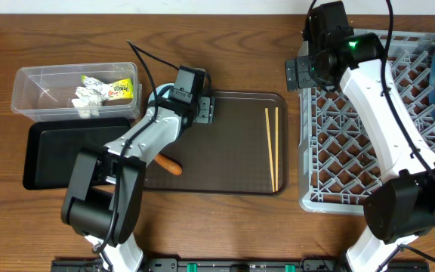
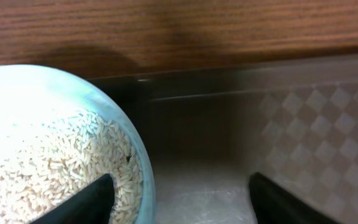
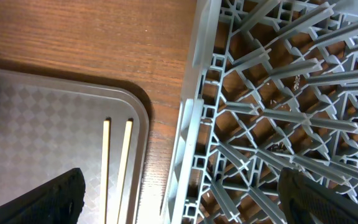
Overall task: Sort waste into correct bins and load items into the dishwasher rack
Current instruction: 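Grasp the white rice bowl with the left gripper and lift it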
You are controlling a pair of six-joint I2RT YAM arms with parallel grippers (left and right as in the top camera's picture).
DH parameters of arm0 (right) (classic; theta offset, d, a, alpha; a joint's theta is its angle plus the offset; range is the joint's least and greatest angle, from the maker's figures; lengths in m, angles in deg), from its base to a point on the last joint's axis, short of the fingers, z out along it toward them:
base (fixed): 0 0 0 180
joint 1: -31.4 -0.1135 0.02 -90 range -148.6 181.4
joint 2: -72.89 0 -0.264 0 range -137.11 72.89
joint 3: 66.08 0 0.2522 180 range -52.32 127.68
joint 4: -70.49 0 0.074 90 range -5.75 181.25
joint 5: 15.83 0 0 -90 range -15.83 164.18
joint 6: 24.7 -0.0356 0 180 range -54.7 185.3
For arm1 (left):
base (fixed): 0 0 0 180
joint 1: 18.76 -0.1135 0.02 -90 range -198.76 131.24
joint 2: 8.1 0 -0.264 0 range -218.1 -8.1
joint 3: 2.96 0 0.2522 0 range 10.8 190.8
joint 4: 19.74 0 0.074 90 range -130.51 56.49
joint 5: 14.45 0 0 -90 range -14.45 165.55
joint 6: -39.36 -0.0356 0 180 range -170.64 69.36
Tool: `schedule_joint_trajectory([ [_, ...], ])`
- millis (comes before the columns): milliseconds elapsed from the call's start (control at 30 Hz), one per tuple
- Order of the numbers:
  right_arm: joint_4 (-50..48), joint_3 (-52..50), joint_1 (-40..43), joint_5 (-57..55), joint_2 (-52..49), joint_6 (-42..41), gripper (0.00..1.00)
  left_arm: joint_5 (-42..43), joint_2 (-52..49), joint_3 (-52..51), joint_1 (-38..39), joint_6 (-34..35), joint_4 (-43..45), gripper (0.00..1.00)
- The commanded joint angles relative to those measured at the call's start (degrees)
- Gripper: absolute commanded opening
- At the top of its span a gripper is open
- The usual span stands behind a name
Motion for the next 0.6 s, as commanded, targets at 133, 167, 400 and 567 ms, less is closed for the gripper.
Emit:
schedule_joint_trajectory([
  [133,0.3,0.4,0.2,-0.6,1.7,-0.4,0.98,-0.4,-0.5,0.1,-0.1,-0.1,-0.2,0.45],
  [167,0.3,0.4,0.2,-0.6,1.7,-0.4,0.97,-0.5,-0.5,0.1,0.0,-0.1,-0.7,0.43],
  [400,0.3,0.4,0.2,-0.6,1.7,-0.4,0.96,-0.4,-0.5,-1.4,0.0,0.0,-3.7,0.30],
  [567,0.3,0.4,0.2,-0.6,1.7,-0.4,0.95,-0.4,-0.5,-1.5,0.0,0.3,-7.6,0.24],
])
